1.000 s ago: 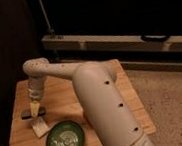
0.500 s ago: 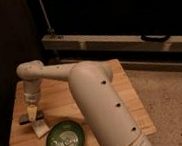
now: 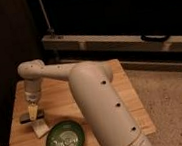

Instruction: Place the eraser on the white sponge

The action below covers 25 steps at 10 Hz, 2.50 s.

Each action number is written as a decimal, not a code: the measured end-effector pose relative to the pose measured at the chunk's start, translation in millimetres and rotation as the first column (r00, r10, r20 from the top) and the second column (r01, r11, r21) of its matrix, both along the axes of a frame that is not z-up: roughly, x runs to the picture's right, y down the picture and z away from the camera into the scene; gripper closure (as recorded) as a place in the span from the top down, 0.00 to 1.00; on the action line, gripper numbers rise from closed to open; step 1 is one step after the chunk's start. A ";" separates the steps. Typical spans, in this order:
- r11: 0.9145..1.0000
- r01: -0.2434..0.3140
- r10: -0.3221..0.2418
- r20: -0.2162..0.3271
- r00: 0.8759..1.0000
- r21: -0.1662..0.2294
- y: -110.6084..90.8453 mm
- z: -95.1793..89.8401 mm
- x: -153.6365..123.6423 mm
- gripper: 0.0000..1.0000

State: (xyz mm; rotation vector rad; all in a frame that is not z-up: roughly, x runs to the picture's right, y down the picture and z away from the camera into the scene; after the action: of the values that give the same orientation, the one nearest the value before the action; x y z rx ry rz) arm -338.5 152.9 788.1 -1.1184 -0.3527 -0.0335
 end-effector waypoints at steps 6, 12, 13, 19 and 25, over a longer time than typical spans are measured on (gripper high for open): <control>1.000 0.004 -0.004 0.000 1.000 0.001 2.1 0.2 1.8 0.06; 1.000 0.002 -0.002 -0.002 1.000 0.005 7.4 -2.5 0.1 0.14; 1.000 0.008 -0.008 0.003 1.000 0.006 9.3 -5.1 -1.0 0.15; 1.000 0.011 -0.011 0.003 1.000 0.010 12.1 -6.1 0.6 0.35; 1.000 0.012 -0.012 0.003 1.000 0.014 13.6 -7.2 0.6 0.35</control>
State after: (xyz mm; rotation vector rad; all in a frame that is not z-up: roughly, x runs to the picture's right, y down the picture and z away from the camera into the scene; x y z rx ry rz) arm -337.9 166.5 780.9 -1.1067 -0.3481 -0.0483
